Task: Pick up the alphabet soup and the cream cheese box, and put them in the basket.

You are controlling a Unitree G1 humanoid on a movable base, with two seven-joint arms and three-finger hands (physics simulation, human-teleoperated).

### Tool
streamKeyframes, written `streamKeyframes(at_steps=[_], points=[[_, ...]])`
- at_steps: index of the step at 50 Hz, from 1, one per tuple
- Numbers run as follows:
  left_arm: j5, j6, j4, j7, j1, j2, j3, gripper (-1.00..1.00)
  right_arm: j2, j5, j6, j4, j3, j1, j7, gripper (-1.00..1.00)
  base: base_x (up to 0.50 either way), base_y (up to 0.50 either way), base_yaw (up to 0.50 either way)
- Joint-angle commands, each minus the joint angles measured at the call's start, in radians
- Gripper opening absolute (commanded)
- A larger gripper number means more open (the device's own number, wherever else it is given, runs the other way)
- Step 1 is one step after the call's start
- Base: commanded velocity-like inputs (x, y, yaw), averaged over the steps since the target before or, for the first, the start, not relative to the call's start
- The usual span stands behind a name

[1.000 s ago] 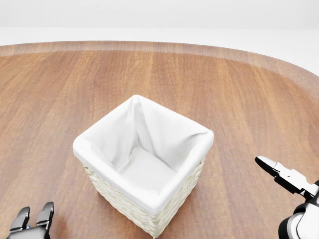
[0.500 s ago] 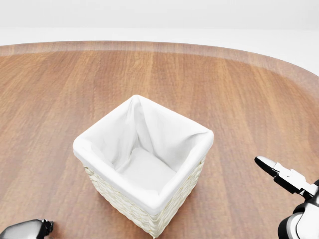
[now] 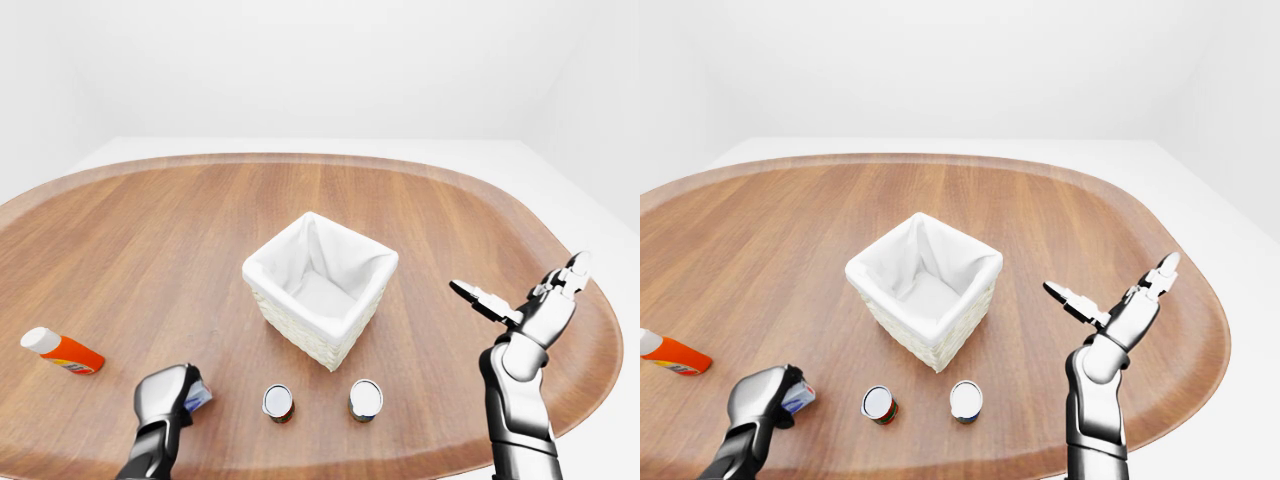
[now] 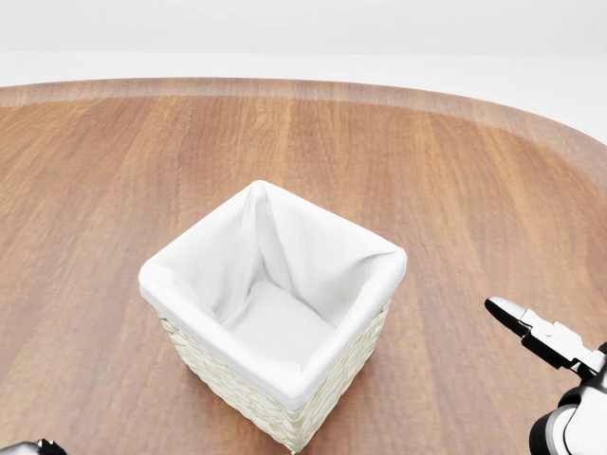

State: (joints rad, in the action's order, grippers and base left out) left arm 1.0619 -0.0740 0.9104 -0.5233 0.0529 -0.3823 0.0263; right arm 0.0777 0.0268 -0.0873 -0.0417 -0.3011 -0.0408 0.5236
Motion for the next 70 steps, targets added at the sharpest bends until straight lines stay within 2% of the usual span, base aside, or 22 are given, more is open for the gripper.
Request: streamKeyframes(at_steps=[1,7,9,24,30,35,36,38,40,43,44,48,49,51,55,61,62,64,65,67,70], points=[[0.084,0.038,-0.296,0.0,-0.157,0.011,0.1,-1.0,0.0,-0.001,0.0,0.0,0.0,0.001,0.0,1.0,0.0,0.0,0.0],[0.115,0.035,-0.425,0.0,-0.197,0.039,0.153,-1.0,-0.001,-0.001,0.0,-0.003,0.0,0.002,0.0,1.0,0.0,0.0,0.0],[0.136,0.043,-0.502,0.0,-0.226,0.053,0.171,-1.0,-0.001,0.0,0.0,0.001,0.0,0.002,0.0,1.0,0.0,0.0,0.0],[0.21,0.014,-0.864,0.0,-0.284,0.137,0.293,-1.0,-0.001,-0.002,0.0,0.001,0.001,0.002,0.0,1.0,0.0,0.0,0.0],[0.239,-0.013,-1.016,0.0,-0.278,0.17,0.332,-1.0,-0.001,-0.002,0.0,0.0,0.001,0.001,0.0,1.0,0.0,0.0,0.0],[0.225,-0.013,-1.176,0.0,-0.229,0.178,0.379,-1.0,0.0,-0.001,0.0,0.005,0.0,-0.001,0.0,1.0,0.0,0.0,0.0],[0.223,-0.013,-1.229,0.055,-0.213,0.18,0.384,-1.0,0.0,0.001,0.0,0.004,0.0,-0.001,0.0,1.0,0.0,0.0,0.0],[0.222,-0.013,-1.266,0.098,-0.194,0.186,0.391,-1.0,0.0,0.001,0.0,0.002,0.001,-0.001,0.0,1.0,0.0,0.0,0.0],[0.222,-0.007,-1.299,0.151,-0.158,0.185,0.383,-1.0,0.0,0.003,0.0,0.0,0.0,-0.001,0.0,1.0,0.0,0.0,0.0],[0.23,0.006,-1.328,0.187,-0.136,0.19,0.369,-1.0,0.0,0.004,0.0,0.001,0.0,-0.001,0.0,1.0,0.0,0.0,0.0],[0.23,0.017,-1.373,0.228,-0.123,0.194,0.357,-1.0,0.0,0.005,0.0,0.004,-0.001,-0.001,0.0,1.0,0.0,0.0,0.0],[0.243,0.033,-1.417,0.278,-0.074,0.178,0.343,-1.0,0.001,0.007,0.0,0.006,-0.001,-0.002,0.0,1.0,0.0,0.0,0.0],[0.247,0.048,-1.447,0.326,-0.048,0.172,0.336,-1.0,0.001,0.007,0.0,0.005,-0.001,-0.002,0.0,1.0,0.0,0.0,0.0],[0.254,0.061,-1.469,0.369,-0.012,0.161,0.323,-1.0,0.002,0.007,0.0,0.003,-0.001,-0.003,0.0,1.0,0.0,0.0,0.0],[0.273,0.089,-1.493,0.427,0.048,0.152,0.289,-1.0,0.001,0.009,0.0,-0.003,-0.002,0.0,0.0,1.0,0.0,0.0,0.0],[0.313,0.132,-1.498,0.49,0.143,0.149,0.224,-1.0,0.001,0.01,0.0,-0.001,-0.003,0.001,0.0,1.0,0.0,0.0,0.0],[0.326,0.12,-1.493,0.484,0.157,0.141,0.208,-1.0,0.001,0.01,0.0,0.004,-0.003,-0.001,0.0,1.0,0.0,0.0,0.0],[0.348,0.142,-1.483,0.5,0.208,0.148,0.183,-1.0,0.0,0.01,0.0,-0.007,-0.002,0.002,0.0,1.0,0.0,0.0,0.0],[0.354,0.137,-1.482,0.502,0.218,0.144,0.175,-1.0,0.0,0.01,0.0,-0.007,-0.002,0.002,0.0,1.0,0.0,0.0,0.0],[0.368,0.155,-1.476,0.527,0.265,0.151,0.153,-1.0,0.0,0.009,0.0,-0.007,-0.003,0.003,0.0,1.0,0.0,0.0,0.0],[0.394,0.161,-1.469,0.546,0.327,0.162,0.112,-1.0,0.0,0.009,0.0,-0.005,-0.004,0.002,0.0,1.0,0.0,0.0,0.0]])
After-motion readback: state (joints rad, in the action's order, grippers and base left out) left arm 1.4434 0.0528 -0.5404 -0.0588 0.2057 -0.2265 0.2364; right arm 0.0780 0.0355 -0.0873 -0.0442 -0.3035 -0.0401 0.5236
